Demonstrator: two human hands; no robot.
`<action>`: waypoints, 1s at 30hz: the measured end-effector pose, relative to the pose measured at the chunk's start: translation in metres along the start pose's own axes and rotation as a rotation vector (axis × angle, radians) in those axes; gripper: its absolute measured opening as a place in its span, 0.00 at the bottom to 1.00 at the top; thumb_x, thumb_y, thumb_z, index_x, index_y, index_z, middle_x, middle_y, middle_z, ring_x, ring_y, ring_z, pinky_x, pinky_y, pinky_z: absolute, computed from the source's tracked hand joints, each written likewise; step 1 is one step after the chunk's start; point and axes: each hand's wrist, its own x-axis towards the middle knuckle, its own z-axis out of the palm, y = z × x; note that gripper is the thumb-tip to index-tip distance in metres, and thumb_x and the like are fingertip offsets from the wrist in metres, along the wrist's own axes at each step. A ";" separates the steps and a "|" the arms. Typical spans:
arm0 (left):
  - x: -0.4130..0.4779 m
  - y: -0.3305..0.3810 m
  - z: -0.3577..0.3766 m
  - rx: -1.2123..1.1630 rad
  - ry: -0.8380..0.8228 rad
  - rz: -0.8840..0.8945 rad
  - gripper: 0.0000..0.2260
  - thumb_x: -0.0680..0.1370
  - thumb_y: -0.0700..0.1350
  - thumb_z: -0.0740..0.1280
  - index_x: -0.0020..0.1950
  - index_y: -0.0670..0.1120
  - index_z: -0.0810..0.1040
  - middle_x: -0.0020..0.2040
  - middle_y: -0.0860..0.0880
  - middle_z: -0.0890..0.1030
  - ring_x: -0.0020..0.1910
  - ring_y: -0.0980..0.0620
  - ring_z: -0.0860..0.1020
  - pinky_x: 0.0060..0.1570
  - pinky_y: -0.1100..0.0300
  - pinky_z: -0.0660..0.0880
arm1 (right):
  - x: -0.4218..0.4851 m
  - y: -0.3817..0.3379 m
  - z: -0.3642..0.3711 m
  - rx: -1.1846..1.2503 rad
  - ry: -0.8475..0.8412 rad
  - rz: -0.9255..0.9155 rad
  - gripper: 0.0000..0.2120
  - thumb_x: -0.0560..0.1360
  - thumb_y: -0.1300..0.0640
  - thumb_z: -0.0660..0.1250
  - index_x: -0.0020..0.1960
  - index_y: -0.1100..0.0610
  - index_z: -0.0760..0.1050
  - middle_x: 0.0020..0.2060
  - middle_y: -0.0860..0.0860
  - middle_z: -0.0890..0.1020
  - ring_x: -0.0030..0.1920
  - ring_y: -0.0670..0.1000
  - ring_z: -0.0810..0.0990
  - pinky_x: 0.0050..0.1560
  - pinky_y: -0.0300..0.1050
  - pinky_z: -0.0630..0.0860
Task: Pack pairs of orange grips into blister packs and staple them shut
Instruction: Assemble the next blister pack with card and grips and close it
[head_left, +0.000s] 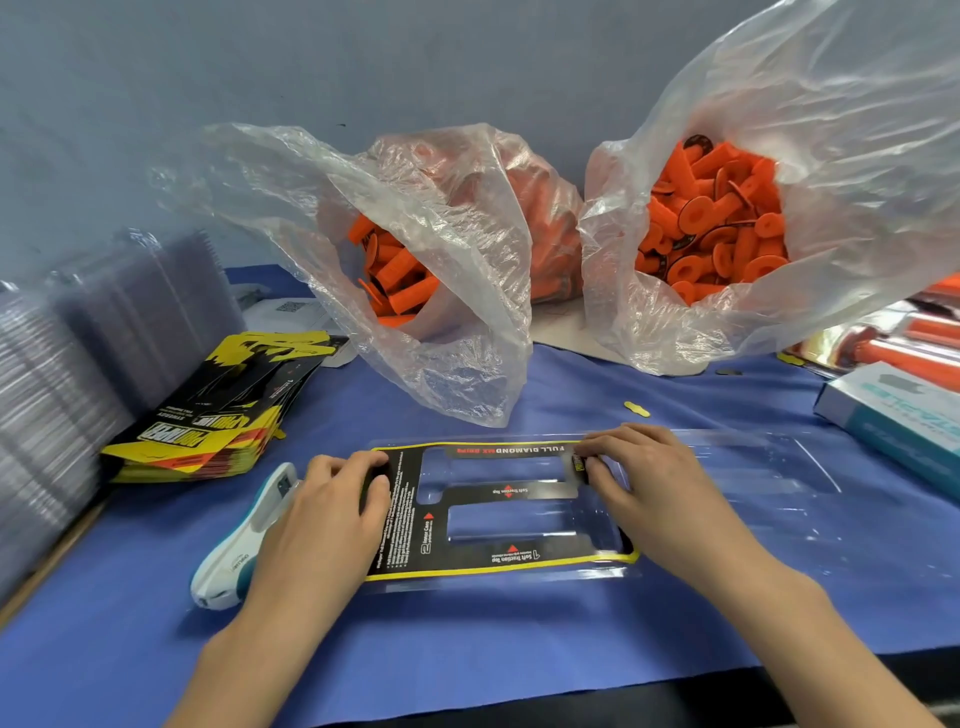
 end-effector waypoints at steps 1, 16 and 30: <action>0.001 -0.001 0.002 -0.015 -0.012 0.013 0.12 0.82 0.55 0.56 0.64 0.61 0.72 0.51 0.54 0.70 0.46 0.53 0.71 0.44 0.55 0.68 | 0.000 0.001 0.000 -0.001 -0.004 0.000 0.10 0.80 0.56 0.63 0.55 0.51 0.82 0.53 0.42 0.83 0.61 0.49 0.74 0.64 0.42 0.66; 0.005 -0.006 0.009 -0.075 -0.035 0.027 0.14 0.81 0.60 0.57 0.64 0.62 0.71 0.45 0.53 0.76 0.48 0.51 0.75 0.44 0.53 0.70 | -0.004 -0.029 -0.002 -0.055 -0.160 -0.195 0.19 0.81 0.41 0.58 0.68 0.44 0.74 0.66 0.41 0.75 0.67 0.47 0.69 0.70 0.43 0.61; 0.005 0.017 0.005 -0.055 -0.047 0.474 0.24 0.78 0.63 0.56 0.72 0.56 0.70 0.74 0.59 0.63 0.72 0.58 0.60 0.69 0.59 0.63 | -0.001 -0.041 0.020 -0.128 -0.345 -0.260 0.27 0.79 0.33 0.52 0.76 0.40 0.60 0.77 0.43 0.58 0.76 0.45 0.54 0.75 0.42 0.46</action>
